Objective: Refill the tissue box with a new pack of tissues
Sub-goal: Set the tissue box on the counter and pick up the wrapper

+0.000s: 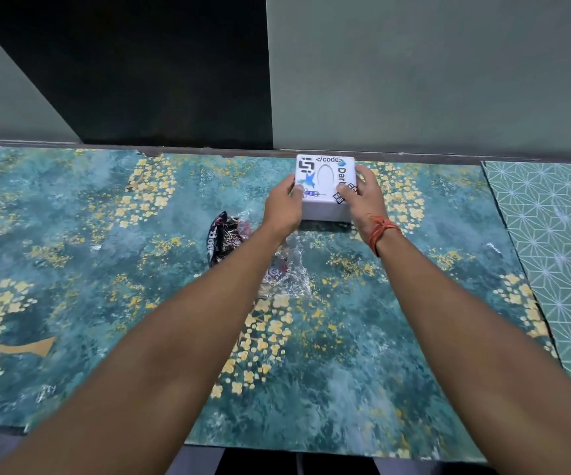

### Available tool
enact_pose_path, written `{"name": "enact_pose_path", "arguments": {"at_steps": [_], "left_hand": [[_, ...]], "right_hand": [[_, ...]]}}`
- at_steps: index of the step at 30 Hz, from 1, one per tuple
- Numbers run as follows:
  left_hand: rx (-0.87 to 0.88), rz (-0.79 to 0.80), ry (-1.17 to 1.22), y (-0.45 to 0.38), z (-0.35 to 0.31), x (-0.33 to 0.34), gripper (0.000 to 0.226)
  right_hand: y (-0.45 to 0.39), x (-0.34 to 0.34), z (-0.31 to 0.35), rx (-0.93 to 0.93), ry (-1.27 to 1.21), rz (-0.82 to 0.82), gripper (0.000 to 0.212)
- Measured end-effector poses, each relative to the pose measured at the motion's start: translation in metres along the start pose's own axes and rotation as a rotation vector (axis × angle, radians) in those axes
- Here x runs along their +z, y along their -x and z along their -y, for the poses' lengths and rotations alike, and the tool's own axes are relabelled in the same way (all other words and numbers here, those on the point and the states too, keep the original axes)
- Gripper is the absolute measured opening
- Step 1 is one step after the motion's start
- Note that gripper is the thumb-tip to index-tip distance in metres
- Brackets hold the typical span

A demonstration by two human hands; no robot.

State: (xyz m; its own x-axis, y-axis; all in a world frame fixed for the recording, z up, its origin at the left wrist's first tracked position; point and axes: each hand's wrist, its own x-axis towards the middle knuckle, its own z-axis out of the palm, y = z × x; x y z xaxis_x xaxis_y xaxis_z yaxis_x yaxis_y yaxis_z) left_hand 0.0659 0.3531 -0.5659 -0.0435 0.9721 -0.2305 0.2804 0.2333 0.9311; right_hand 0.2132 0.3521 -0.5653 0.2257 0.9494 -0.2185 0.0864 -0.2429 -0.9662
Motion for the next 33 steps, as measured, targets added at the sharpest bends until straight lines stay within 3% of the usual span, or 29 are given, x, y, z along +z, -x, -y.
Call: {"name": "enact_pose_path", "arguments": {"at_steps": [3,6,8,10,12,15,18,19,21,26,33], "left_hand": [[0.023,-0.086,-0.078,0.011,-0.012,-0.015,0.048],[0.123,-0.114,-0.54,0.027,-0.018,-0.05,0.053],[-0.05,0.03,-0.881,0.043,-0.017,-0.072,0.056],[-0.232,0.11,-0.956,0.06,-0.015,-0.085,0.042],[-0.356,0.066,-0.818,0.075,-0.009,-0.096,0.032],[-0.593,0.001,-0.354,0.099,0.001,-0.11,0.03],[-0.657,0.025,-0.124,0.131,0.004,-0.118,0.017],[-0.638,0.031,-0.079,0.139,0.005,-0.121,0.016],[-0.601,0.024,0.055,0.15,0.008,-0.125,0.014],[-0.521,0.01,0.354,0.173,0.01,-0.116,0.01],[-0.615,0.274,0.73,0.228,0.02,-0.103,0.013]], "right_hand": [[0.025,-0.004,0.009,0.052,0.082,-0.114,0.07],[0.08,-0.001,0.01,0.145,0.111,-0.326,0.057],[0.123,0.008,0.001,0.279,0.155,-0.356,0.049],[0.158,0.022,-0.006,0.462,0.09,-0.321,0.053],[0.179,0.039,-0.012,0.638,-0.035,-0.279,0.063],[0.191,0.051,-0.02,0.748,-0.213,-0.271,0.063],[0.192,0.045,-0.004,0.647,-0.279,-0.22,0.021],[0.19,0.038,0.002,0.599,-0.282,-0.199,0.02],[0.186,0.02,0.008,0.516,-0.257,-0.152,0.031],[0.193,-0.024,0.011,0.421,-0.215,-0.086,0.03],[0.222,-0.082,0.007,0.192,-0.165,0.098,0.051]]}}
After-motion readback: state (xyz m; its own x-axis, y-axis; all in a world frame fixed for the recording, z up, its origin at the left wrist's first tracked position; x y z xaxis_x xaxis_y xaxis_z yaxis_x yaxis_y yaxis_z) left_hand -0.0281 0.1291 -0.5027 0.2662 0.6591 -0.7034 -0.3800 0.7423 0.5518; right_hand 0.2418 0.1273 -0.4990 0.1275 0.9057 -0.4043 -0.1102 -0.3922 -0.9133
